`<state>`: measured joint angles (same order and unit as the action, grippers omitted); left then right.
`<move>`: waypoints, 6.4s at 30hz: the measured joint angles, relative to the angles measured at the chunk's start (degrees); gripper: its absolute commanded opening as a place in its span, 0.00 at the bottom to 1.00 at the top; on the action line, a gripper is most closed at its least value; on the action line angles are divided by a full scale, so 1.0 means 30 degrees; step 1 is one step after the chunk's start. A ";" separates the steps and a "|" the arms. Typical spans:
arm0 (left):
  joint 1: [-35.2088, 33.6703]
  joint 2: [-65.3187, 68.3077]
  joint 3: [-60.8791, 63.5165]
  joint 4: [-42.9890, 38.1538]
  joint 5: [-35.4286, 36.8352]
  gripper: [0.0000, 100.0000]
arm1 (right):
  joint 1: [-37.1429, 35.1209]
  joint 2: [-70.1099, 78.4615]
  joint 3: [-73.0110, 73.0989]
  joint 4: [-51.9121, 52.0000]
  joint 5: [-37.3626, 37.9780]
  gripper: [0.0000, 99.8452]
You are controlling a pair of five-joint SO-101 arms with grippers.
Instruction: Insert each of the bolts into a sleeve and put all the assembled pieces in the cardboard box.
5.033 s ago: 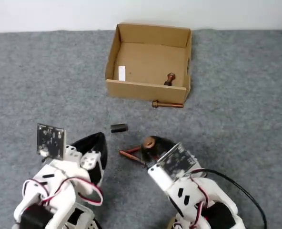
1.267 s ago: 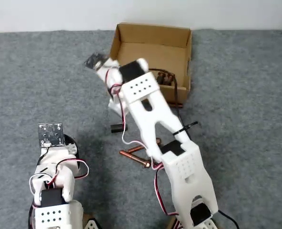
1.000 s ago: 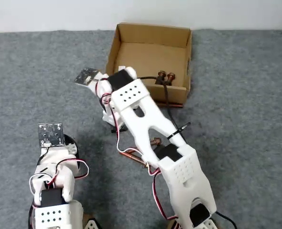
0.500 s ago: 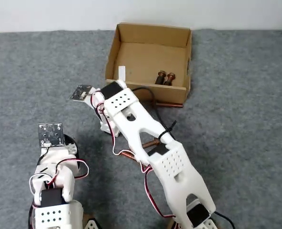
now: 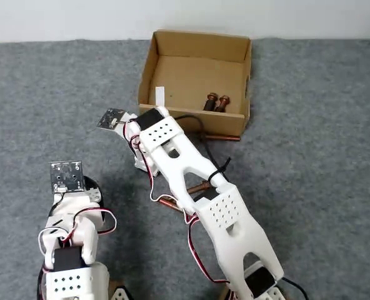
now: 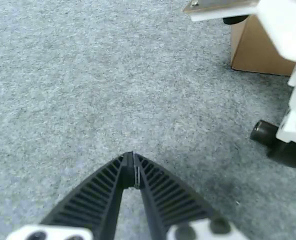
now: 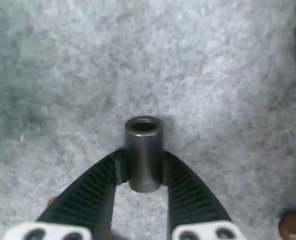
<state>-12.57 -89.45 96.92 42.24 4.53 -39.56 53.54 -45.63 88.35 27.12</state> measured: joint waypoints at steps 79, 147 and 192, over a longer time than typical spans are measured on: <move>0.6769 0.5451 -0.9553 0.6212 -0.0059 0.00 | 1.7524 -5.2249 3.6982 -0.0059 -1.4125 0.01; 1.5004 4.3927 -3.8828 1.5267 -0.7971 0.01 | 1.7524 -5.2454 3.7216 -0.0205 -1.4037 0.01; 1.2425 0.8762 -1.6234 1.0374 0.3692 0.00 | 0.6593 -5.2542 3.7216 -0.0703 -1.4037 0.01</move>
<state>24.70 -63.16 48.22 73.36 15.60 -19.78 -104.09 66.02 86.24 -14.99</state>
